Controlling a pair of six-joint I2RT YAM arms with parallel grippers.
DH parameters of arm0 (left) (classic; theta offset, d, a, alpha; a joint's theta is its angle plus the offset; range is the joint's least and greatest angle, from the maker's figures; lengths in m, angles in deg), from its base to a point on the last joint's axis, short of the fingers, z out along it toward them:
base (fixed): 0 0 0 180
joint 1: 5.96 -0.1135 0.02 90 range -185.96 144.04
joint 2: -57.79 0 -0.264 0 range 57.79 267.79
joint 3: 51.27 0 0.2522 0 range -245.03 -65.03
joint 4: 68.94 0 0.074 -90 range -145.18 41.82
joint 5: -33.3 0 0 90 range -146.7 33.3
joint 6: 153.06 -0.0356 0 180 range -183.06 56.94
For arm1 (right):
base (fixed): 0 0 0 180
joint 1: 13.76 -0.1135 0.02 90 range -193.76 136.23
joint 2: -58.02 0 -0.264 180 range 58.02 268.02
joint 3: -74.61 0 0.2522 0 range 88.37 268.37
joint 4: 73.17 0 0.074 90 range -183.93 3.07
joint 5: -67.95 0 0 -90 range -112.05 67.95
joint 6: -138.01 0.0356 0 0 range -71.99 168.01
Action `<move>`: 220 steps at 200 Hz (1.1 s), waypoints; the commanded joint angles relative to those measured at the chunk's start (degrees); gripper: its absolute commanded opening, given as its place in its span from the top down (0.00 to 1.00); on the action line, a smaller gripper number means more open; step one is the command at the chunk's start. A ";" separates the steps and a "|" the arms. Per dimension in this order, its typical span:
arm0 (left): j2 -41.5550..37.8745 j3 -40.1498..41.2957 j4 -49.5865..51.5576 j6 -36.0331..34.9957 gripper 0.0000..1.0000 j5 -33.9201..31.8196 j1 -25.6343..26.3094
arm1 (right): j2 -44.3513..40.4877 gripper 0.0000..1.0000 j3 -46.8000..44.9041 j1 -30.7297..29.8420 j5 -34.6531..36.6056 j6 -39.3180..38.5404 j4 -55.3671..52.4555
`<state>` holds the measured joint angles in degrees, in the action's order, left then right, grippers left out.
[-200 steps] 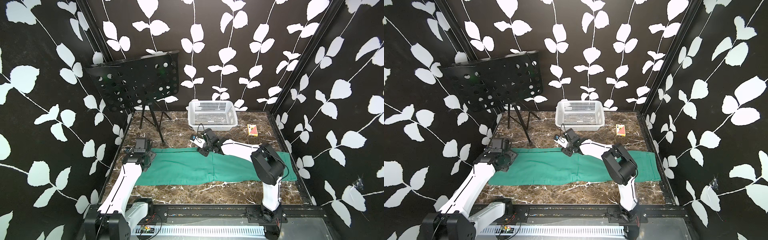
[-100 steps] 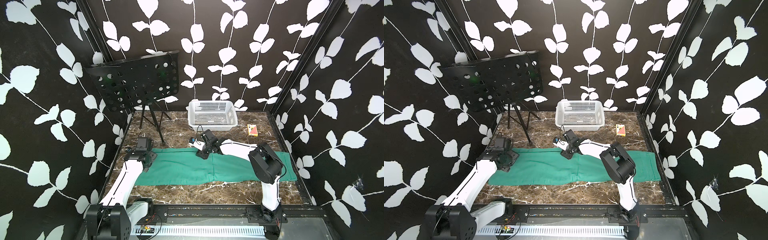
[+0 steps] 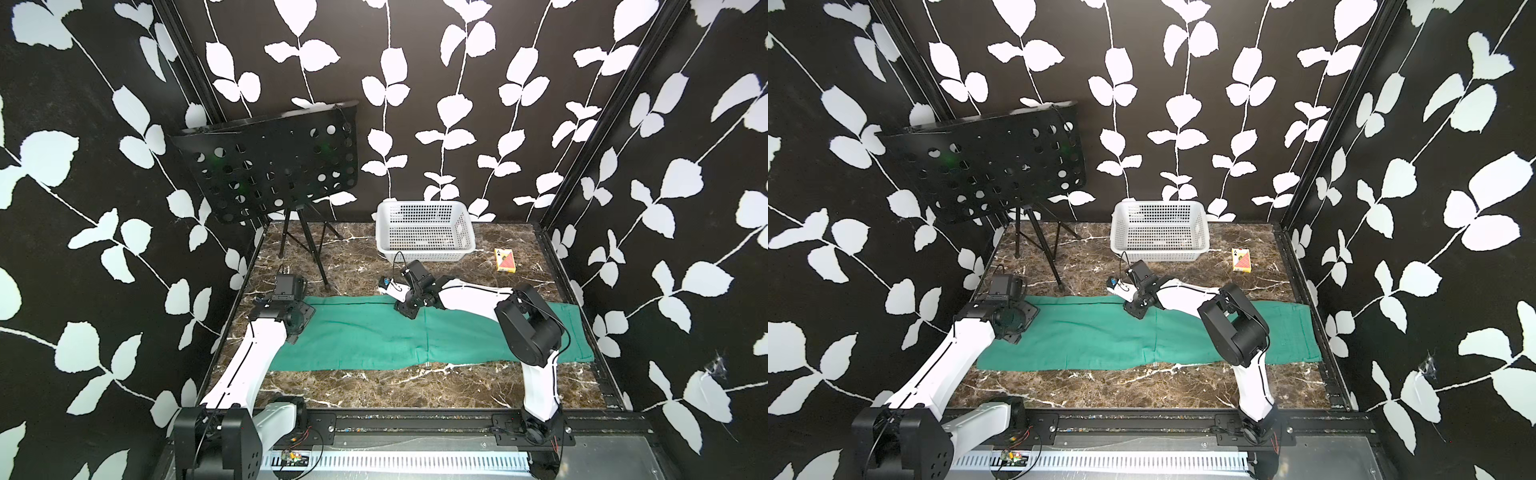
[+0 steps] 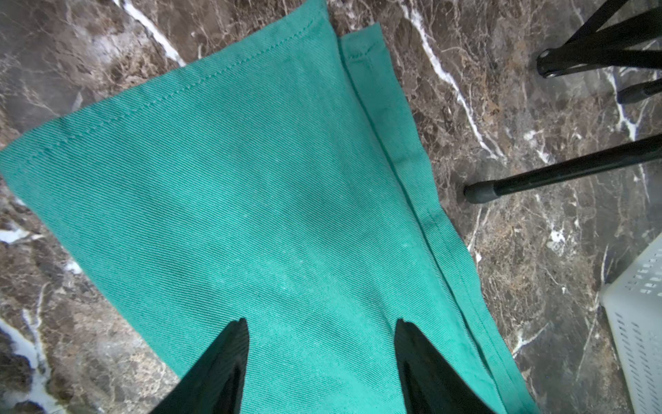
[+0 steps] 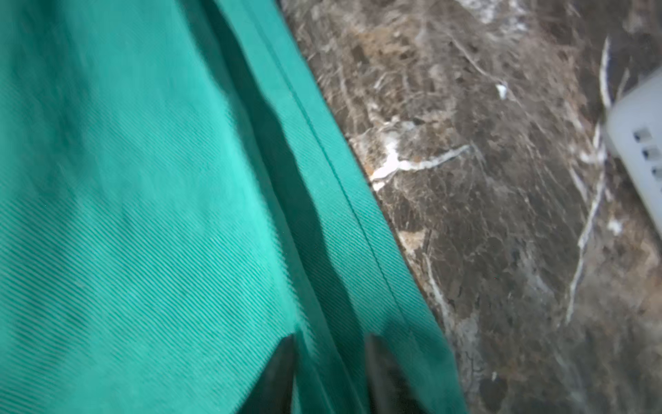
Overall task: Roll up the long pants
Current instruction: Fold the long pant at the center of the board.
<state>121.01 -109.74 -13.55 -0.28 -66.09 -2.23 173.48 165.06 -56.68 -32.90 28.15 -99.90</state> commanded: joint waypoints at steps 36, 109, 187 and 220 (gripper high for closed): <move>-1.43 0.26 1.03 -0.47 0.39 -0.70 0.12 | 0.61 1.00 4.75 0.20 2.49 2.81 0.48; -0.67 -0.10 -0.01 -1.16 0.42 -0.58 0.11 | 2.33 1.00 6.50 0.48 10.74 9.86 4.23; 3.44 -3.14 9.89 -1.52 0.27 -9.89 -9.73 | -6.30 0.35 -0.18 0.89 15.47 13.56 12.51; 1.70 -0.07 13.24 0.57 0.11 -11.57 -12.27 | -13.80 0.31 -9.27 0.88 12.53 17.92 15.03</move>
<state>124.47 -112.12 -5.90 -1.20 -75.29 -13.92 164.43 160.79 -55.76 -18.02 41.74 -89.94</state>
